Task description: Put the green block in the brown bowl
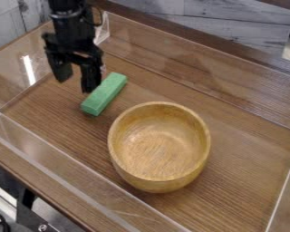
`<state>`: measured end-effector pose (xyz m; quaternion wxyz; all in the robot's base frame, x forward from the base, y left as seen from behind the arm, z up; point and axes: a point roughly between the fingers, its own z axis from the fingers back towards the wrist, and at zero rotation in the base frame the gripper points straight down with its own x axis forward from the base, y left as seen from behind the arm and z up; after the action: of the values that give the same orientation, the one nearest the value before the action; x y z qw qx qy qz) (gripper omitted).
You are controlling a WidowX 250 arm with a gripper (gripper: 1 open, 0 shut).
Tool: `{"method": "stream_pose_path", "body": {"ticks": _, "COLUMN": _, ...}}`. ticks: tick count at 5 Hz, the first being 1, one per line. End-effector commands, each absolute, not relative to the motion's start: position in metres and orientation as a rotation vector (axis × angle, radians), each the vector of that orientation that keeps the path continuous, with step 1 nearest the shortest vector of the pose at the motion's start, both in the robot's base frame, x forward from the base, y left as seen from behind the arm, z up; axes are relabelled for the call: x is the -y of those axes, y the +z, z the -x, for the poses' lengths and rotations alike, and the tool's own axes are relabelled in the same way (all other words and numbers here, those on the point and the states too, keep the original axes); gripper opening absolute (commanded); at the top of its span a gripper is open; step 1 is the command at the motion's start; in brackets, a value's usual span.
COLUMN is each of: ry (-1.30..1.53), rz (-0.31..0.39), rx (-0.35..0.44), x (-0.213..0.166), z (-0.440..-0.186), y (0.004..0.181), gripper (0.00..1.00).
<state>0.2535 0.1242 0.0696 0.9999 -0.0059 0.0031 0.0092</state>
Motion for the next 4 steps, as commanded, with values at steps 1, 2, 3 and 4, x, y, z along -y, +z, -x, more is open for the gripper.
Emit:
{"method": "stream_pose_path", "body": {"ticks": 1, "ry": 0.006, "rz": -0.002, "rx": 0.046, "x": -0.118, "z": -0.266, "y": 0.074, "gripper": 1.00}}
{"method": "stream_pose_path", "body": {"ticks": 2, "ry": 0.009, "rz": 0.004, "rx": 0.052, "x": -0.113, "z": -0.271, "y": 0.069, "gripper": 1.00}}
{"method": "stream_pose_path", "body": {"ticks": 3, "ry": 0.016, "rz": 0.008, "rx": 0.052, "x": -0.110, "z": -0.275, "y": 0.063, "gripper": 1.00}}
{"method": "stream_pose_path", "body": {"ticks": 4, "ry": 0.025, "rz": 0.012, "rx": 0.051, "x": -0.109, "z": -0.279, "y": 0.058, "gripper": 1.00}}
